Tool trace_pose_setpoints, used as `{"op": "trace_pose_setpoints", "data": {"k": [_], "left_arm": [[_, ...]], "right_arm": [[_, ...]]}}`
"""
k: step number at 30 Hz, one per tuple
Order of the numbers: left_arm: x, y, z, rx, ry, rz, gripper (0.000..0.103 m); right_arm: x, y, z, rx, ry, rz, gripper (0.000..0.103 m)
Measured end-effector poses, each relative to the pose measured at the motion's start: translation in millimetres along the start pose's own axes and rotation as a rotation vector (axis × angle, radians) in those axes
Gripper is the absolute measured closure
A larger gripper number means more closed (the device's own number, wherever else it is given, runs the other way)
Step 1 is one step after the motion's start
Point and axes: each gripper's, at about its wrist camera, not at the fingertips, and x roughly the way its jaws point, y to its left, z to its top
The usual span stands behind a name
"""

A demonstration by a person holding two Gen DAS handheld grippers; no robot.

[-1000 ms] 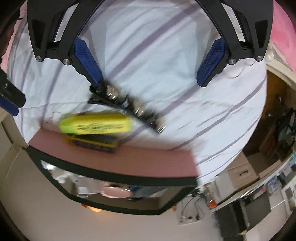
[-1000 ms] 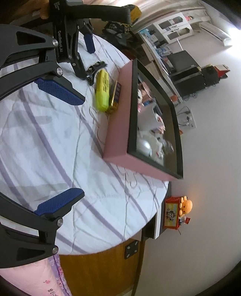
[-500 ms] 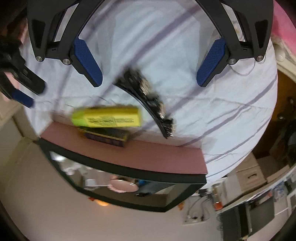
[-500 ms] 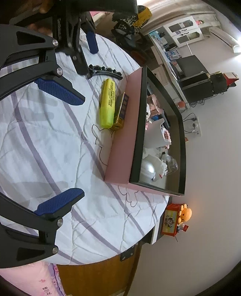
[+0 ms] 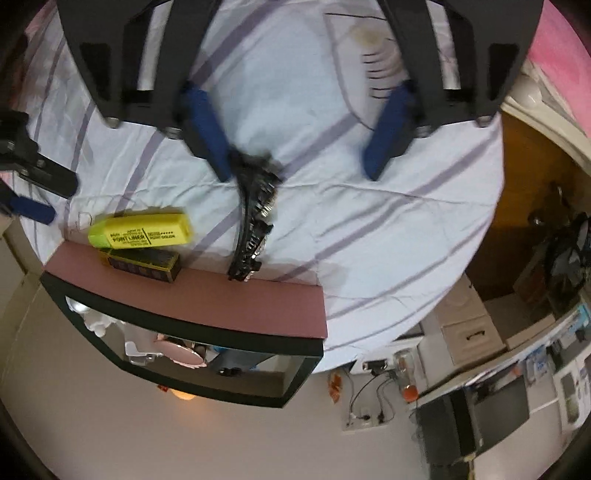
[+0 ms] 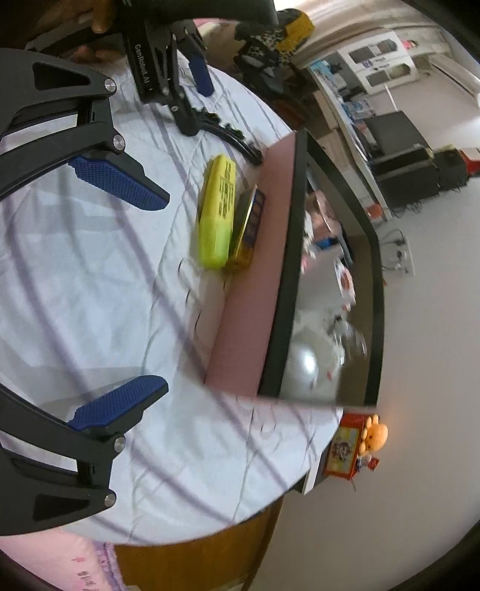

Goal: Organize rigid objects
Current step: 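Move the left gripper to the black studded hair clip and grasp it, then grasp the yellow highlighter with the right gripper while the left holds the hair clip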

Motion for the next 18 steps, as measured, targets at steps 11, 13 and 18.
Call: {"op": "trace_pose_setpoints", "data": {"k": [11, 13, 18], "left_arm": [[8.2, -14.1, 13.5, 0.110, -0.012, -0.093, 0.076], [4.3, -10.0, 9.7, 0.100, -0.011, -0.135, 0.076], [-8.9, -0.4, -8.1, 0.102, -0.014, -0.168, 0.077]], "right_arm": [[33.6, 28.5, 27.2, -0.083, 0.068, 0.032, 0.011], [36.8, 29.5, 28.9, -0.080, 0.064, 0.040, 0.011], [35.2, 35.5, 25.1, -0.099, 0.063, 0.059, 0.024]]}}
